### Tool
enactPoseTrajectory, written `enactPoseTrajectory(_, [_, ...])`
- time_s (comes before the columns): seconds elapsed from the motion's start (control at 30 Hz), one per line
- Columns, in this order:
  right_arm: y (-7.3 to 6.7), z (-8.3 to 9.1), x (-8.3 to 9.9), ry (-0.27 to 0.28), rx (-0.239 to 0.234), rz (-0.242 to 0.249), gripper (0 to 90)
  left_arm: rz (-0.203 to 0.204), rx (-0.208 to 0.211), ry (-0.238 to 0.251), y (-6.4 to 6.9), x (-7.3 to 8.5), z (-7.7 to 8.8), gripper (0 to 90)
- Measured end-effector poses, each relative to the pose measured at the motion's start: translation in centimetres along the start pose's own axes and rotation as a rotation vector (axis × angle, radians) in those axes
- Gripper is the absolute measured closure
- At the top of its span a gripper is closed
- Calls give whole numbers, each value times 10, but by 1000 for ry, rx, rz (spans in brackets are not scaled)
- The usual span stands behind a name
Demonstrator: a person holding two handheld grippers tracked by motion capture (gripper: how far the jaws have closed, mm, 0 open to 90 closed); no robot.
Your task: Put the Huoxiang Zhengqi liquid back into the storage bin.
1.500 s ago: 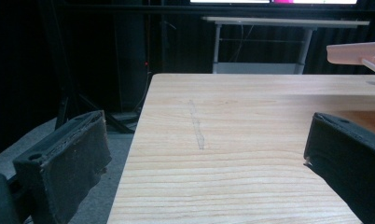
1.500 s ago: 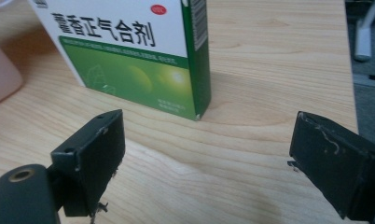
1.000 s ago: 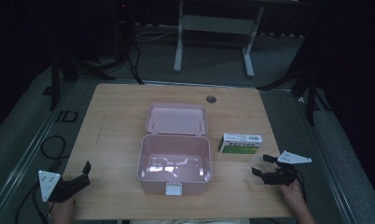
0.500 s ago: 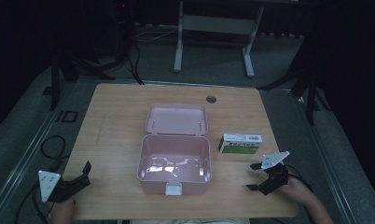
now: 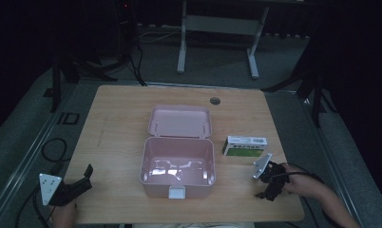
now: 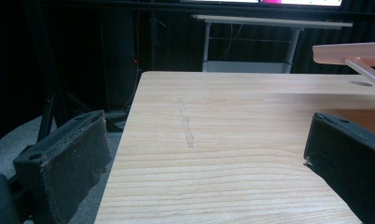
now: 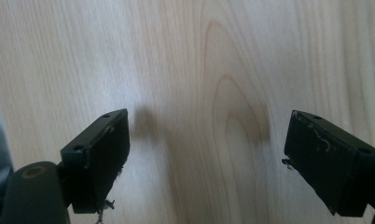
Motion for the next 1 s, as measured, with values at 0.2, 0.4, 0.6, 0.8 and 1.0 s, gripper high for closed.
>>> enactPoseTrajectory(0.2, [1, 1, -11, -143, 0, 40, 136, 0, 2, 1, 0, 0, 0, 2])
enactPoseTrajectory(0.4, [0, 1, -24, -275, 1, 119, 138, -1, 3, 0, 0, 0, 0, 3])
enactPoseTrajectory(0.6, [-2, 4, -34, -306, -28, 116, 131, 1, 3, 1, 0, 0, 0, 3])
enactPoseTrajectory(0.8, [-3, 11, -38, -285, -72, 106, 126, 2, 4, 0, 0, 0, 0, 3])
enactPoseTrajectory(1.0, [-2, 23, -43, -246, -91, 102, 125, 4, 5, -1, 0, 0, 0, 3])
Point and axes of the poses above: each handheld gripper's, and its own axes: z roughly backward along the jaws, x roughly out of its underside, y roughly to its right, the point moved 4 cm from there along -z, roughly forward along the jaws, and after that the axes turned 2 degrees about z, right-handed, at the moved point
